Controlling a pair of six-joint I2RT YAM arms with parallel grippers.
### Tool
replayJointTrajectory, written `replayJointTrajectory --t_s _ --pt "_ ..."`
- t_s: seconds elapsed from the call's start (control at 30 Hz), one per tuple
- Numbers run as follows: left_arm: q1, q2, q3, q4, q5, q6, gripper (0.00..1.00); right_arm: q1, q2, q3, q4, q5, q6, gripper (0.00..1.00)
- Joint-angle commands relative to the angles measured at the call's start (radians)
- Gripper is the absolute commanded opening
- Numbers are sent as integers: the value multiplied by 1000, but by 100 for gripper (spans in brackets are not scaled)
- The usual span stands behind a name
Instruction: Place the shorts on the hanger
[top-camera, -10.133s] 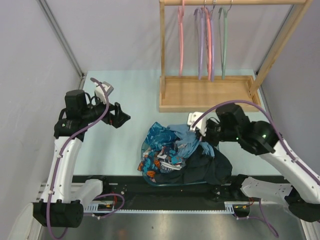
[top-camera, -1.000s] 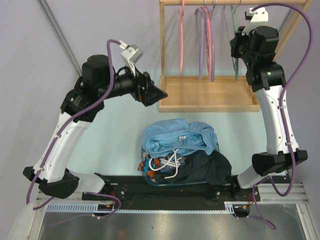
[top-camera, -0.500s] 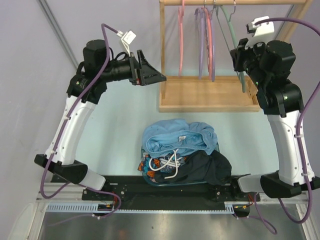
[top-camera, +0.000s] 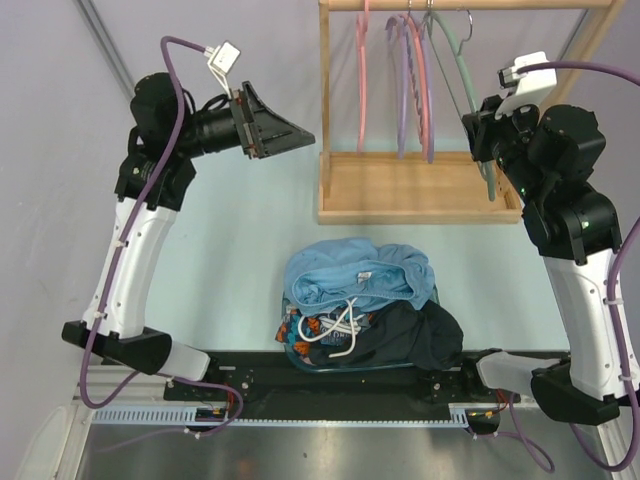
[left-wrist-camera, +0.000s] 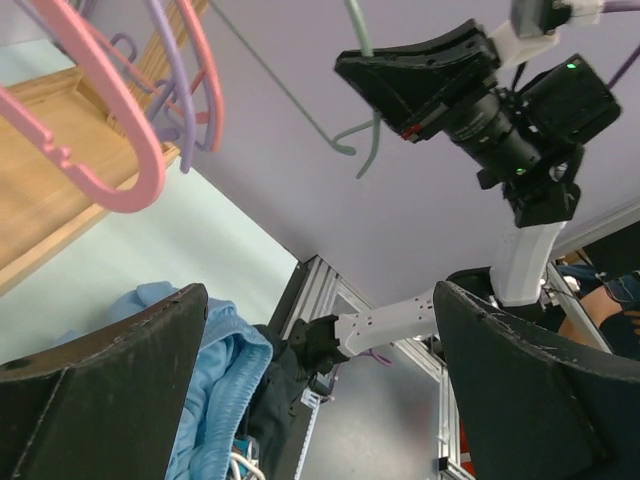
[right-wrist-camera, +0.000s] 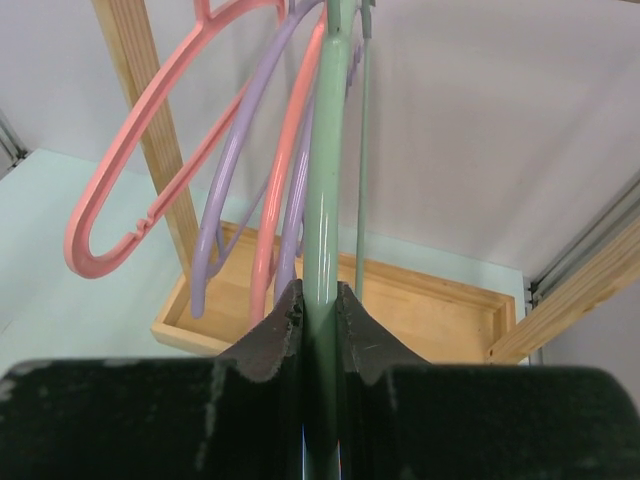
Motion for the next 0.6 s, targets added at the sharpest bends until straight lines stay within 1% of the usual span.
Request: replayJointTrajectory --t_s 0.0,0.03,0.1,0.2,0.33,0.4,0.43,0.47,0.53,0.57 --pt "17 -36 -102 -1 -20 67 100 -11 -81 -46 71 2 -28 0" --pt "17 -44 -141 4 -27 81 100 -11 -90 -56 66 -4 -31 0" --pt "17 -55 -164 -22 -56 124 100 -11 -120 -72 31 -1 -34 0" --pt "17 -75 -208 -67 -116 193 100 -31 -173 -96 -45 56 -31 0" --pt "17 -151 -332 -90 -188 270 100 -65 -257 -136 -146 136 -48 0" --pt "17 -188 -383 -100 -230 291 100 -94 -292 -155 -237 156 -53 0" --pt "17 -205 -433 -102 -271 320 100 -100 -317 -159 -271 162 -68 0" --pt "17 -245 -460 -105 -290 334 100 -105 -331 -167 -352 163 -82 0" --pt "17 -283 -527 -119 -358 376 100 -105 -346 -179 -438 125 -109 0" --pt "17 -320 -552 -116 -368 391 100 -105 -351 -178 -535 104 -129 0"
